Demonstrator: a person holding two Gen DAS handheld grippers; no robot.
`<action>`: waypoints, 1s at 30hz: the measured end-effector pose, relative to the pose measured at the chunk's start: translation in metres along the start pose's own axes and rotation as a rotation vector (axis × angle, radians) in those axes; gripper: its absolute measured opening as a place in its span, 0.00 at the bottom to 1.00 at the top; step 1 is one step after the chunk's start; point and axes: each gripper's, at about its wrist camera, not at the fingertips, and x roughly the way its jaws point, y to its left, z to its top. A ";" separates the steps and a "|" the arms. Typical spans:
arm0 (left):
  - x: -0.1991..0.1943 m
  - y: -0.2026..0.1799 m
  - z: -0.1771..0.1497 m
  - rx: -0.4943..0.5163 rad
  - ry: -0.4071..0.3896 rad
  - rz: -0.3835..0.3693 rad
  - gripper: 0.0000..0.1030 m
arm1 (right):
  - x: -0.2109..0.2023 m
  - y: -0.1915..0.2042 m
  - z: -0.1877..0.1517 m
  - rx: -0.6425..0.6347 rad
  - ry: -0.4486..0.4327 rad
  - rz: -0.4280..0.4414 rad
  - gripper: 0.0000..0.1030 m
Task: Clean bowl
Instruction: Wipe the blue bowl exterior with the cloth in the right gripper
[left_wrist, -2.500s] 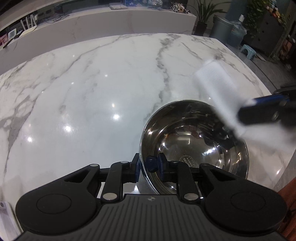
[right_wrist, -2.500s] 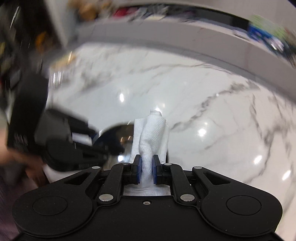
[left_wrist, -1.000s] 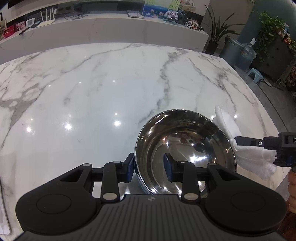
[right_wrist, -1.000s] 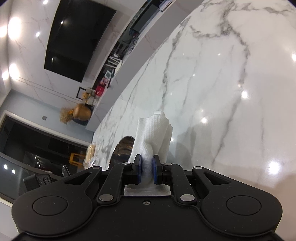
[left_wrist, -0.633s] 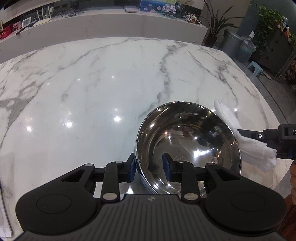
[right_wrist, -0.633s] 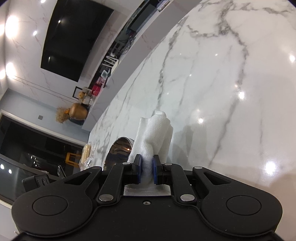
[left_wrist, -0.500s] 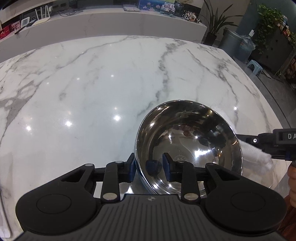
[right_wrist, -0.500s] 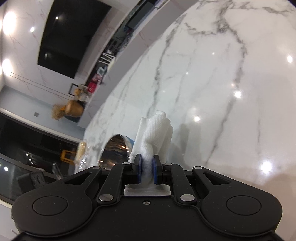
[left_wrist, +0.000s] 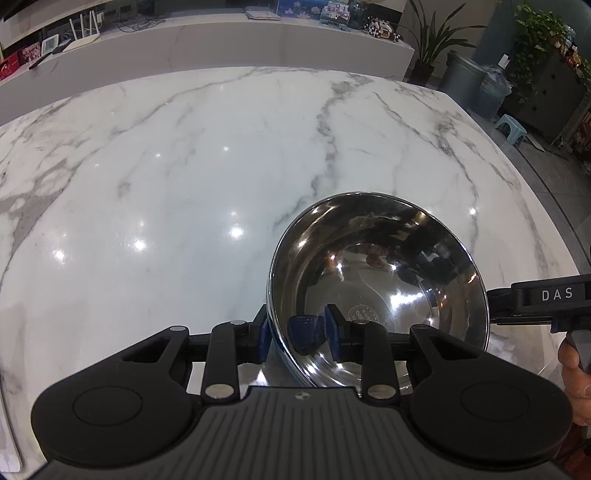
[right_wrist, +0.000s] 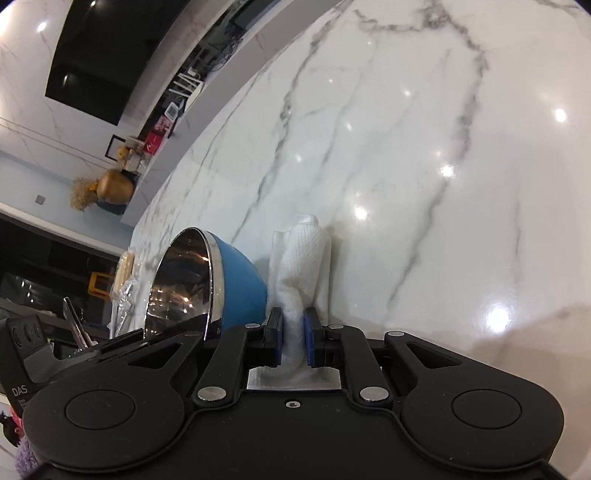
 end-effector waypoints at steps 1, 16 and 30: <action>0.000 0.001 -0.001 -0.007 0.005 -0.002 0.27 | 0.000 0.000 0.000 0.002 0.000 0.001 0.11; -0.005 0.001 -0.003 0.003 -0.009 0.008 0.18 | 0.001 0.006 0.001 -0.003 -0.007 -0.005 0.11; -0.003 0.009 0.007 -0.028 -0.046 0.006 0.12 | -0.038 -0.009 0.009 0.099 -0.181 0.213 0.11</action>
